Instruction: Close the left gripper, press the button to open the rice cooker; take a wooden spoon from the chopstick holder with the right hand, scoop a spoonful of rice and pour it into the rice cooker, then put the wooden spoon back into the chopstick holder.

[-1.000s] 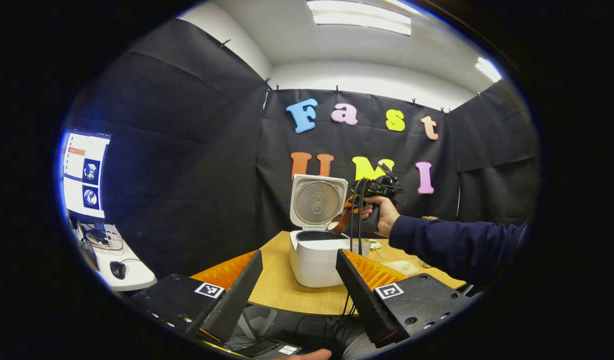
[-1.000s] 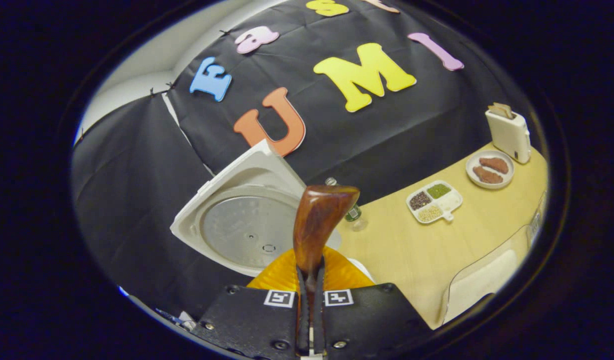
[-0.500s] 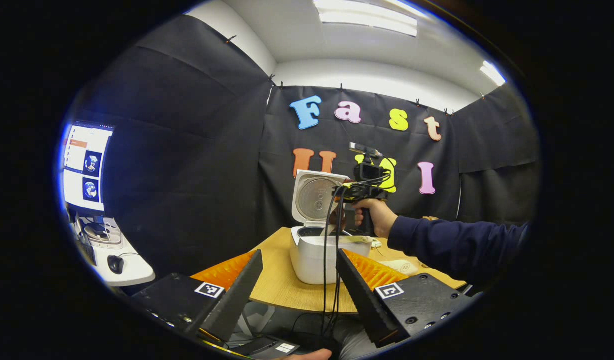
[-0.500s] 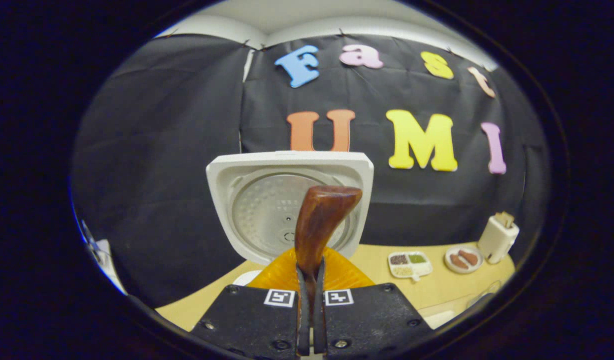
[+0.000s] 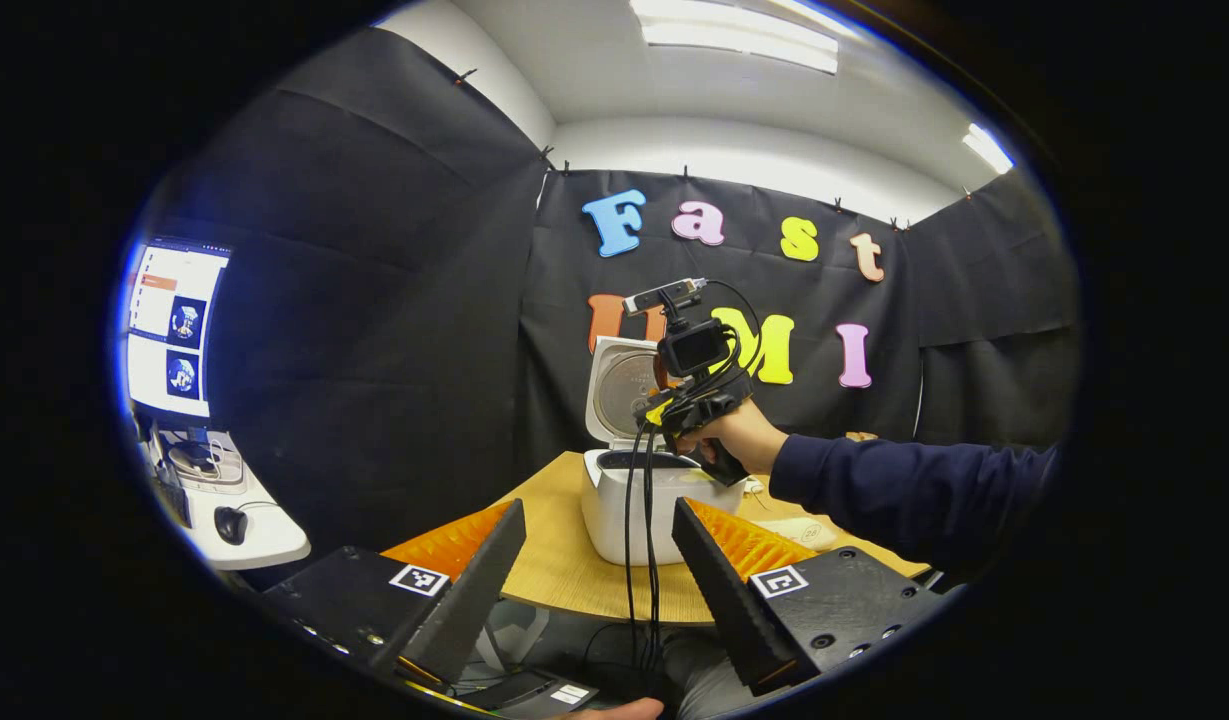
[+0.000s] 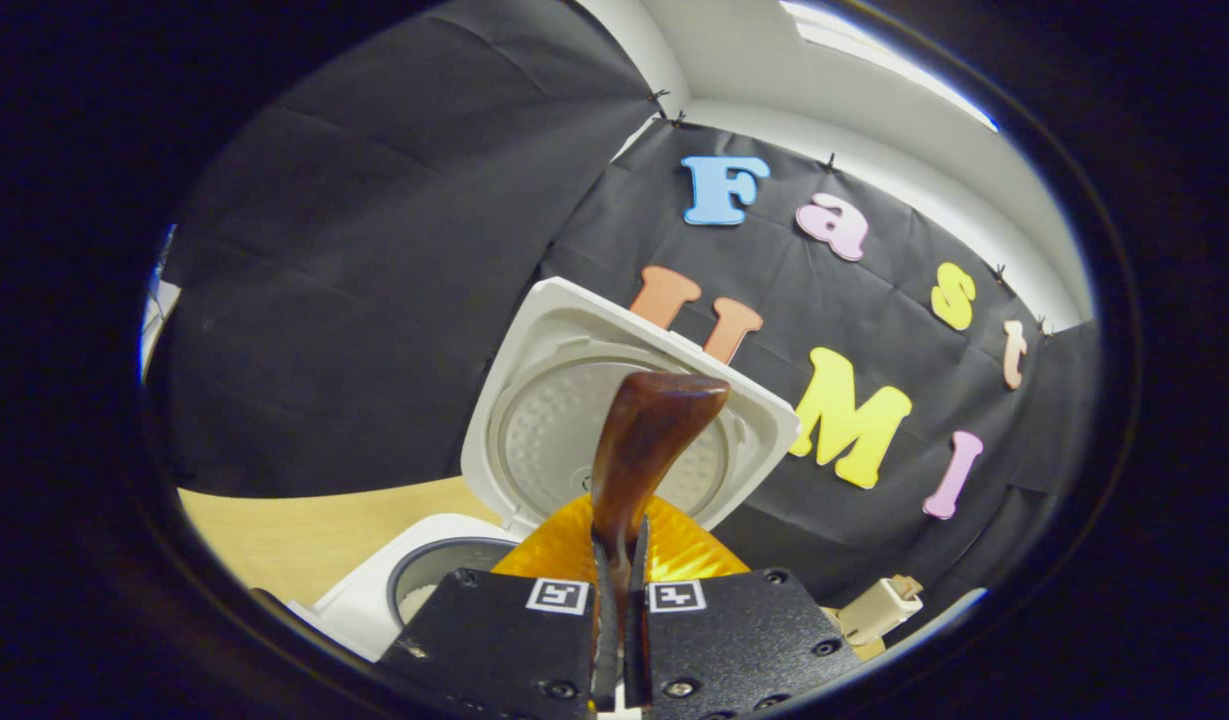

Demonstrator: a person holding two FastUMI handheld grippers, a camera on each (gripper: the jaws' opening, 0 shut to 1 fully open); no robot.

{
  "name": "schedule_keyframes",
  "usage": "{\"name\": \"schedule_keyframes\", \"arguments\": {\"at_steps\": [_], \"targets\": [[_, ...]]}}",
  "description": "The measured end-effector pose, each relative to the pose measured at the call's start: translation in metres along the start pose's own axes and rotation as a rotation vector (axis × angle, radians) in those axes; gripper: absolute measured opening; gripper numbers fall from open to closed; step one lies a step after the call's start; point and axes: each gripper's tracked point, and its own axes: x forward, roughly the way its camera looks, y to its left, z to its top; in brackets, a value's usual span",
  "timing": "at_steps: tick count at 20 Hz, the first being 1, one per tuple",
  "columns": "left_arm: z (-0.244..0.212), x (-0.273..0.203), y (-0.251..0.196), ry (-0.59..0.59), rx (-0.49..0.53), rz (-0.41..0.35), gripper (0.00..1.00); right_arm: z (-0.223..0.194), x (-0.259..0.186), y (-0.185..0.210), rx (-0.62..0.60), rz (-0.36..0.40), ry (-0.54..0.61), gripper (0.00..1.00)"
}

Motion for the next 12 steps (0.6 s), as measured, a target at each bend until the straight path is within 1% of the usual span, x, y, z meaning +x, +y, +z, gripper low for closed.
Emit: {"name": "schedule_keyframes", "arguments": {"at_steps": [3, 5, 6, 12], "targets": [[0.001, -0.001, -0.001, -0.003, -0.004, -0.01, 0.94, -0.001, -0.007, -0.009, 0.041, 0.012, 0.005, 0.09], [0.0, -0.001, -0.002, 0.001, -0.006, -0.01, 0.94, -0.001, -0.017, -0.024, 0.065, 0.008, -0.004, 0.09], [0.0, 0.0, -0.002, 0.002, -0.006, -0.009, 0.94, 0.0, -0.022, -0.034, 0.078, 0.0, -0.006, 0.1], [0.005, 0.003, -0.005, -0.013, 0.001, -0.008, 0.94, -0.004, -0.051, -0.097, 0.175, -0.024, -0.016, 0.1]]}}
